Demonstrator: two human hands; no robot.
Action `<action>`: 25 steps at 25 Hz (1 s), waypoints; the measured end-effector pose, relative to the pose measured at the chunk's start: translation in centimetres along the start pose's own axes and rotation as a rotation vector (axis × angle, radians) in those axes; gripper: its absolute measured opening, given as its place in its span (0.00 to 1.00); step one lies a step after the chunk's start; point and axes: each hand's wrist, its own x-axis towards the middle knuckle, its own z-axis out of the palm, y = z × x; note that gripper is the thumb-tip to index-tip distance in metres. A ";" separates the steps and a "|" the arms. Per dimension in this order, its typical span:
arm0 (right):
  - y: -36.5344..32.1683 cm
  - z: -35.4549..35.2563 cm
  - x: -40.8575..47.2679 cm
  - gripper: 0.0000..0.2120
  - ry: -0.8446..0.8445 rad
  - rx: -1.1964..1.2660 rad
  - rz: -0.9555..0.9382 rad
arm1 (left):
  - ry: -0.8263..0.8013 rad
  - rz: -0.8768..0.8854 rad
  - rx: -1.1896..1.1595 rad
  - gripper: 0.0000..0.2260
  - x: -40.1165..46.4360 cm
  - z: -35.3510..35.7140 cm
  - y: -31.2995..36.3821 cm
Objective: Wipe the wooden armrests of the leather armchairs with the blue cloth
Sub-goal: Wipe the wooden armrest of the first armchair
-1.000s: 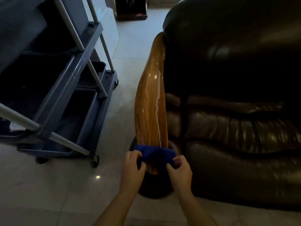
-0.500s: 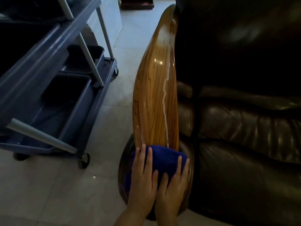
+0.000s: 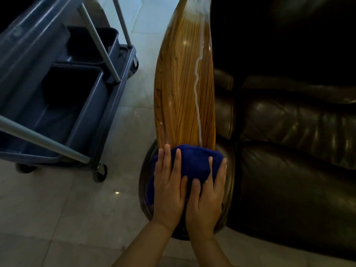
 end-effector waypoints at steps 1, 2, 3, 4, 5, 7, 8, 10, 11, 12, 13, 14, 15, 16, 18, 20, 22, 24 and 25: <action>0.0 0.0 0.1 0.26 0.003 -0.014 -0.009 | 0.007 0.003 0.004 0.28 0.0 0.0 0.0; 0.0 0.1 0.1 0.26 0.009 -0.031 -0.014 | 0.015 0.010 0.006 0.28 0.1 0.1 0.0; 0.0 0.1 0.1 0.26 0.014 -0.045 -0.014 | 0.023 0.017 0.008 0.28 0.1 0.1 -0.1; 0.0 0.3 0.1 0.26 0.017 -0.053 -0.010 | 0.028 0.022 0.008 0.28 0.1 0.2 -0.1; 0.0 0.3 0.1 0.26 0.023 -0.059 -0.009 | 0.030 0.024 0.006 0.28 0.1 0.2 -0.1; -0.1 0.5 0.1 0.26 0.047 -0.077 -0.010 | 0.024 0.026 -0.002 0.28 0.2 0.1 -0.2; -0.1 0.5 0.1 0.26 0.058 -0.084 -0.011 | 0.019 0.034 -0.004 0.28 0.2 0.0 -0.3; -0.2 0.7 0.3 0.26 0.084 -0.083 -0.009 | 0.008 0.066 -0.012 0.28 0.4 -0.2 -0.5; -0.2 0.8 0.4 0.26 0.095 -0.080 -0.005 | -0.002 0.082 -0.016 0.28 0.6 -0.3 -0.6; -0.3 0.9 0.5 0.27 0.103 -0.075 -0.005 | -0.013 0.098 -0.019 0.28 0.8 -0.4 -0.7; -0.4 0.8 0.6 0.28 0.102 -0.075 -0.011 | -0.021 0.112 -0.018 0.28 1.0 -0.6 -0.8; -0.4 0.7 0.9 0.28 0.093 -0.085 -0.021 | -0.024 0.125 -0.013 0.28 1.4 -0.8 -0.9; -0.5 0.6 1.3 0.28 0.077 -0.105 -0.030 | -0.025 0.130 -0.004 0.28 1.9 -1.0 -0.8; -0.6 0.4 2.0 0.28 0.057 -0.129 -0.044 | -0.022 0.128 0.009 0.27 2.4 -1.1 -0.6; -1.1 0.1 3.8 0.27 0.018 -0.171 -0.092 | -0.003 0.105 0.031 0.27 3.8 -1.4 0.0; -1.9 -0.2 5.8 0.25 -0.003 -0.196 -0.147 | 0.020 0.074 0.044 0.26 5.4 -1.6 0.6; -2.8 -0.2 7.6 0.25 -0.012 -0.206 -0.195 | 0.023 0.054 0.072 0.26 6.9 -1.9 1.0; -3.6 -0.1 9.1 0.25 -0.011 -0.220 -0.210 | 0.002 0.045 0.085 0.26 8.5 -2.4 1.3; -4.1 -0.1 9.7 0.25 -0.013 -0.226 -0.207 | -0.009 0.040 0.088 0.26 9.3 -2.6 1.4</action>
